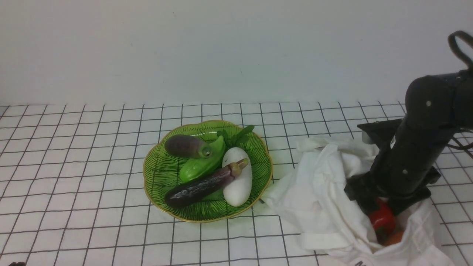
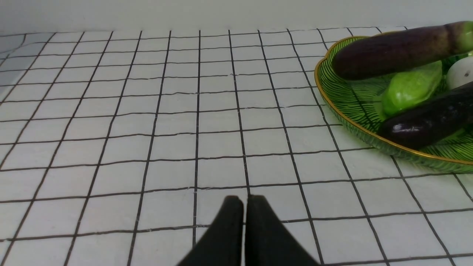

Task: Take vegetables from bag on white checkered tablecloth place on plate.
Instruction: 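Reach for the red bell pepper in the white bag with the right gripper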

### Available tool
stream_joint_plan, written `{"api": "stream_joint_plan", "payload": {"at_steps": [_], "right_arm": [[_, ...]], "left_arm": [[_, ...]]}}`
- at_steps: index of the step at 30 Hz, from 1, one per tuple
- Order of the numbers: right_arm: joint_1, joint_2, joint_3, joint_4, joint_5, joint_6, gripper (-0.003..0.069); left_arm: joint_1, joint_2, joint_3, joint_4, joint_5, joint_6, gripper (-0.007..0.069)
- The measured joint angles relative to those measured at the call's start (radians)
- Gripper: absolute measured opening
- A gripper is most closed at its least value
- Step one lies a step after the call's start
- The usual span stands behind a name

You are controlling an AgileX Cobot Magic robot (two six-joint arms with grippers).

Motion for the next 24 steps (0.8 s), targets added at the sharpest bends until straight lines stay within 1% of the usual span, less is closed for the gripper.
{"api": "stream_joint_plan", "payload": {"at_steps": [3, 10, 12, 13, 15, 16, 17, 18, 19, 22, 24], "right_arm": [[0.000, 0.013, -0.008, -0.003, 0.009, 0.002, 0.0536], [0.000, -0.002, -0.009, -0.010, 0.005, -0.018, 0.0534], [0.000, -0.021, 0.000, -0.033, -0.009, -0.017, 0.0532], [0.000, -0.041, 0.006, -0.058, -0.018, -0.015, 0.0519], [0.000, -0.071, 0.012, -0.078, -0.019, -0.013, 0.0461], [0.000, -0.110, 0.018, -0.095, -0.016, -0.007, 0.0301], [0.000, -0.136, 0.019, -0.107, -0.016, -0.004, 0.0227], [0.000, -0.170, 0.020, -0.113, -0.016, 0.000, 0.0133], [0.000, -0.212, 0.020, -0.114, -0.015, 0.003, 0.0056], [0.000, -0.296, 0.020, -0.117, -0.011, 0.002, 0.0002], [0.000, -0.327, 0.020, -0.115, -0.006, 0.003, -0.0008]], "left_arm": [[0.000, 0.000, 0.000, 0.000, 0.000, 0.000, -0.0008], [0.000, 0.000, 0.000, 0.000, 0.000, 0.000, -0.0008], [0.000, 0.000, 0.000, 0.000, 0.000, 0.000, -0.0008], [0.000, 0.000, 0.000, 0.000, 0.000, 0.000, -0.0008], [0.000, 0.000, 0.000, 0.000, 0.000, 0.000, -0.0008], [0.000, 0.000, 0.000, 0.000, 0.000, 0.000, -0.0008], [0.000, 0.000, 0.000, 0.000, 0.000, 0.000, -0.0008], [0.000, 0.000, 0.000, 0.000, 0.000, 0.000, -0.0008], [0.000, 0.000, 0.000, 0.000, 0.000, 0.000, -0.0008], [0.000, 0.000, 0.000, 0.000, 0.000, 0.000, -0.0008], [0.000, 0.000, 0.000, 0.000, 0.000, 0.000, -0.0008]]}}
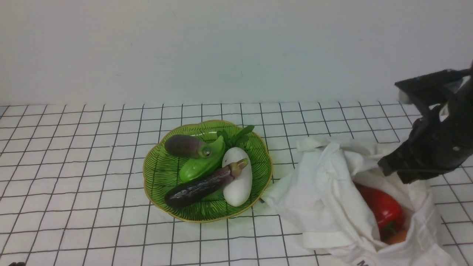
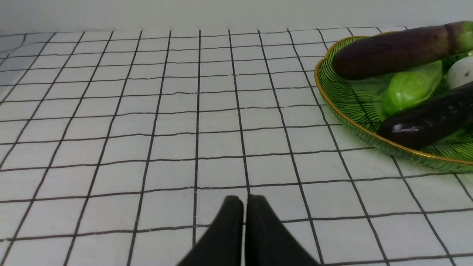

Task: Take vegetables from bag on white checkered tablecloth place on plate.
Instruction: 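Reach for the red bell pepper in the white bag with the right gripper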

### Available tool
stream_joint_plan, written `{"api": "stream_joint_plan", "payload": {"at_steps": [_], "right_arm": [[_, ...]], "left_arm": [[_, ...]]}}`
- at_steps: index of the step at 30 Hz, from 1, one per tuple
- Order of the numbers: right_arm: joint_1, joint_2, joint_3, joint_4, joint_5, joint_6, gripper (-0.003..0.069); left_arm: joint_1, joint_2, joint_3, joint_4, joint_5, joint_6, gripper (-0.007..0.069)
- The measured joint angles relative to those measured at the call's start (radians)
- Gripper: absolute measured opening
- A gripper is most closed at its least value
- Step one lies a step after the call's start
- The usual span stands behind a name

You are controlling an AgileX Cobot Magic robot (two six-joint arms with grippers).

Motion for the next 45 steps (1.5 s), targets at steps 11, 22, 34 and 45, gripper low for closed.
{"api": "stream_joint_plan", "payload": {"at_steps": [11, 22, 34, 45], "right_arm": [[0.000, 0.077, 0.003, 0.109, 0.006, -0.080, 0.0099], [0.000, 0.207, 0.003, 0.057, 0.006, -0.079, 0.0560], [0.135, 0.238, 0.003, -0.089, -0.003, -0.009, 0.0658], [0.152, 0.335, -0.003, -0.181, -0.009, 0.066, 0.0661]], "left_arm": [[0.000, 0.000, 0.000, 0.000, 0.000, 0.000, -0.0008], [0.000, 0.000, 0.000, 0.000, 0.000, 0.000, -0.0008], [0.000, 0.000, 0.000, 0.000, 0.000, 0.000, -0.0008], [0.000, 0.000, 0.000, 0.000, 0.000, 0.000, -0.0008]]}}
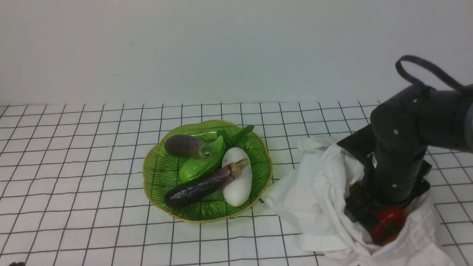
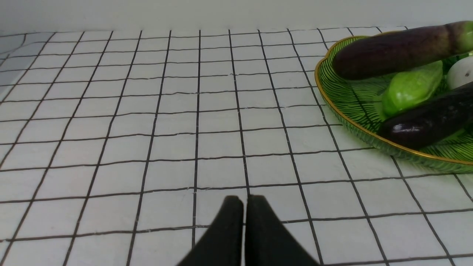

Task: Take vegetables from bag on white checkered tablecloth place on plate.
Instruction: 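Reach for the red bell pepper in the white bag with the right gripper, then place the red bell pepper on the plate with the right gripper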

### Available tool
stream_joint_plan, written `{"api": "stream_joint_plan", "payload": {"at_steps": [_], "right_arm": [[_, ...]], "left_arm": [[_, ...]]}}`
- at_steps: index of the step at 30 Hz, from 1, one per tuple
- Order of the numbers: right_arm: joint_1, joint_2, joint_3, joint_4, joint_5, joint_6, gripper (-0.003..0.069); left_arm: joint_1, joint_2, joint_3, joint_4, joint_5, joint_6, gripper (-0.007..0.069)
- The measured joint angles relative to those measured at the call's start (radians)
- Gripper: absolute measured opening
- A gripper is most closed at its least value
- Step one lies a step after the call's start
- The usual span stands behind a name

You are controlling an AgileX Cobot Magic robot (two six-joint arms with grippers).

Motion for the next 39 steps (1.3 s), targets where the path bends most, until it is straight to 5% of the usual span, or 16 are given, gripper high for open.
{"api": "stream_joint_plan", "payload": {"at_steps": [13, 32, 39], "right_arm": [[0.014, -0.012, 0.000, -0.044, 0.010, 0.072, 0.0627], [0.014, -0.456, 0.004, 0.027, 0.081, 0.050, 0.0627], [0.014, -0.520, -0.164, 0.184, 0.095, -0.028, 0.0627]], "left_arm": [[0.000, 0.000, 0.000, 0.000, 0.000, 0.000, -0.0008], [0.000, 0.000, 0.000, 0.000, 0.000, 0.000, -0.0008], [0.000, 0.000, 0.000, 0.000, 0.000, 0.000, -0.0008]]}}
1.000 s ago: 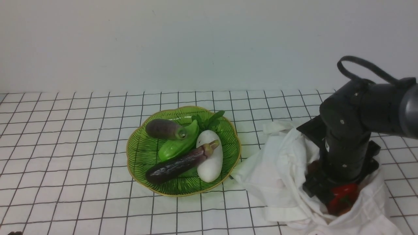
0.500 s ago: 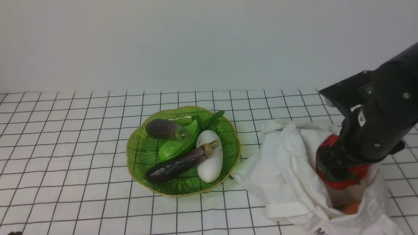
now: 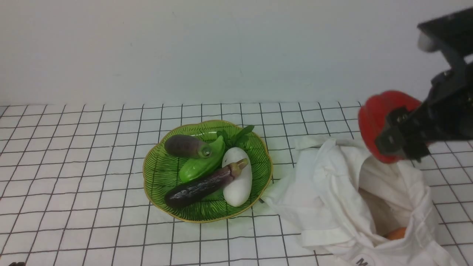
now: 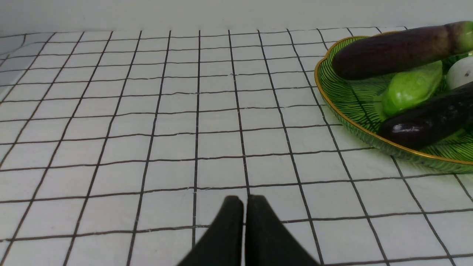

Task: Take vegetables from bag on white checkered tablecloth place on plate.
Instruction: 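Place the red bell pepper on the plate with the right gripper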

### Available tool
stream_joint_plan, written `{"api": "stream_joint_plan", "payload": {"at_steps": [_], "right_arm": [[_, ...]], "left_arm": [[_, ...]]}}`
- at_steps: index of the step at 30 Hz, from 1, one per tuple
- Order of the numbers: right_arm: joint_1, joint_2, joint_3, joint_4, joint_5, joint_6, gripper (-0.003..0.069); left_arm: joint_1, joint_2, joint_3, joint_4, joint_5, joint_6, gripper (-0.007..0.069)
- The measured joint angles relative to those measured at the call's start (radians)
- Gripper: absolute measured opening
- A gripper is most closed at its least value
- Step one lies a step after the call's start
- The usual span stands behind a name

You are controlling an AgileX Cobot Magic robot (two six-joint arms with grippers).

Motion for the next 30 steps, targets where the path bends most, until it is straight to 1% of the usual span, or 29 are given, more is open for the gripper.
{"api": "stream_joint_plan", "payload": {"at_steps": [2, 4, 6, 9, 12, 13, 14, 16, 23, 30], "right_arm": [[0.000, 0.016, -0.043, 0.077, -0.001, -0.057, 0.0627], [0.000, 0.057, -0.093, 0.193, -0.002, -0.117, 0.0627], [0.007, 0.101, -0.125, 0.278, -0.006, -0.170, 0.0627], [0.042, 0.210, -0.179, 0.346, -0.027, -0.232, 0.0627], [0.088, 0.344, -0.257, 0.366, -0.054, -0.253, 0.0627], [0.091, 0.344, -0.264, 0.366, -0.054, -0.254, 0.0627], [0.107, 0.429, -0.317, 0.368, -0.064, -0.257, 0.0627], [0.121, 0.512, -0.377, 0.364, -0.071, -0.258, 0.0627], [0.131, 0.742, -0.551, 0.288, -0.116, -0.257, 0.0627], [0.131, 0.851, -0.618, 0.232, -0.196, -0.199, 0.0627]], "left_arm": [[0.000, 0.000, 0.000, 0.000, 0.000, 0.000, -0.0008], [0.000, 0.000, 0.000, 0.000, 0.000, 0.000, -0.0008], [0.000, 0.000, 0.000, 0.000, 0.000, 0.000, -0.0008], [0.000, 0.000, 0.000, 0.000, 0.000, 0.000, -0.0008], [0.000, 0.000, 0.000, 0.000, 0.000, 0.000, -0.0008], [0.000, 0.000, 0.000, 0.000, 0.000, 0.000, -0.0008], [0.000, 0.000, 0.000, 0.000, 0.000, 0.000, -0.0008], [0.000, 0.000, 0.000, 0.000, 0.000, 0.000, -0.0008], [0.000, 0.000, 0.000, 0.000, 0.000, 0.000, -0.0008], [0.000, 0.000, 0.000, 0.000, 0.000, 0.000, -0.0008]]}}
